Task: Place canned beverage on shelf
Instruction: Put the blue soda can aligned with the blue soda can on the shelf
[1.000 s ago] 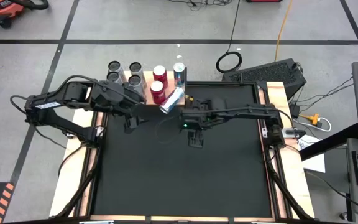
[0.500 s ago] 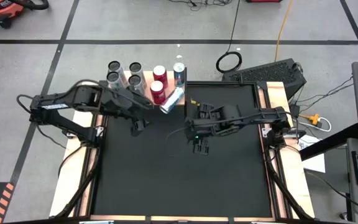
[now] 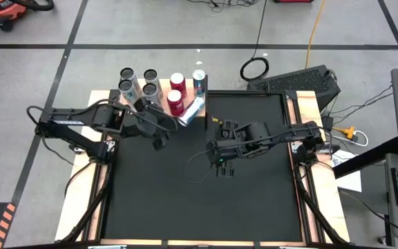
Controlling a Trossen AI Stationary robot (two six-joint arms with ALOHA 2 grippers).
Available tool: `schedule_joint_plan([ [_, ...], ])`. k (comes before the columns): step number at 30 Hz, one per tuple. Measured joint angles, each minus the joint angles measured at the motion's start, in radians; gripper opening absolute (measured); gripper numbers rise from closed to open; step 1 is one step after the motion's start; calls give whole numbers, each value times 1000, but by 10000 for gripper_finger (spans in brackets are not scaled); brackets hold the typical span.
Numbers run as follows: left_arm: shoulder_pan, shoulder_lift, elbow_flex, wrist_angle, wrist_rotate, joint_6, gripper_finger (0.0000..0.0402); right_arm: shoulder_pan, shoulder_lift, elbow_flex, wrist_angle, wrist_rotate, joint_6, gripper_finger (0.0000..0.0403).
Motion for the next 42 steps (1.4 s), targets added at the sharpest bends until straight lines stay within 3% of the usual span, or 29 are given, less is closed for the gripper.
schedule_joint_plan([
  [7, -7, 9, 0, -13, 154, 7, 391, 3, 0, 0, 0, -1, 3, 265],
  [16, -2, 36, 0, -6, 115, -17, 391, 3, 0, 0, 0, -1, 3, 265],
  [30, 3, 47, 0, 29, 160, -7, 391, 3, 0, 0, 0, -2, -27, 265],
  [32, -10, 47, 0, 6, 126, 7, 391, 3, 0, 0, 0, -2, -28, 265],
  [37, -70, 87, 0, -21, -77, 13, 391, 5, 0, 0, 0, -2, -31, 265],
  [42, -129, 158, -8, -14, -124, 45, 391, 6, 0, 0, 0, -3, -26, 265],
])
